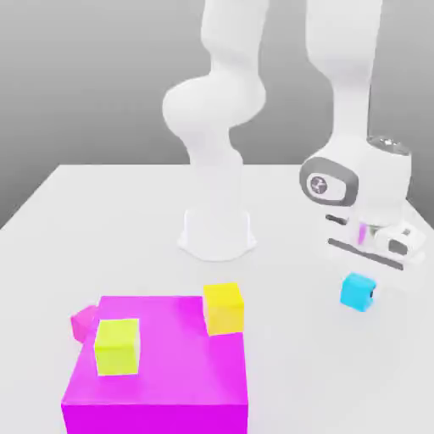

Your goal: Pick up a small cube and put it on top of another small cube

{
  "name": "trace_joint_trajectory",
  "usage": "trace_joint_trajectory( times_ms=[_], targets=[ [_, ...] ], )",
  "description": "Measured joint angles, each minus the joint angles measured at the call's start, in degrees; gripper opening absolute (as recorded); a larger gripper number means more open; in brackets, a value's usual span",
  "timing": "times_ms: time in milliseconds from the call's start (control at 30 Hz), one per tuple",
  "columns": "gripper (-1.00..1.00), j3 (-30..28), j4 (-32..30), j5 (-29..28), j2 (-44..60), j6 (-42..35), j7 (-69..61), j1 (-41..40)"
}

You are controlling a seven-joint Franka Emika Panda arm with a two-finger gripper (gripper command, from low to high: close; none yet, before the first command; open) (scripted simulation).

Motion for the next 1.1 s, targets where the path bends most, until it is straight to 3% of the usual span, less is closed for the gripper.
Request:
trace_joint_trajectory(
  times_ms=[200,267,533,833,967,1000,1100],
  targets=[
    [-1.0,1.9,-2.1,3.7,-11.7,-9.6,-2.7,-0.9],
    [-1.0,-0.2,-1.1,3.9,-14.1,-12.9,-0.5,-0.2],
    [-1.0,-10.6,9.5,2.4,-17.0,-26.2,17.9,-22.1],
    [-1.0,-21.9,21.5,1.1,-19.4,-40.4,38.5,-41.0],
    [-1.0,-24.0,21.9,4.2,-13.7,-35.5,39.7,-43.9],
    [1.0,-23.9,21.5,5.0,-12.2,-33.8,39.2,-44.1],
    [1.0,-23.9,21.5,5.0,-12.2,-33.8,39.2,-44.2]
  ],
)
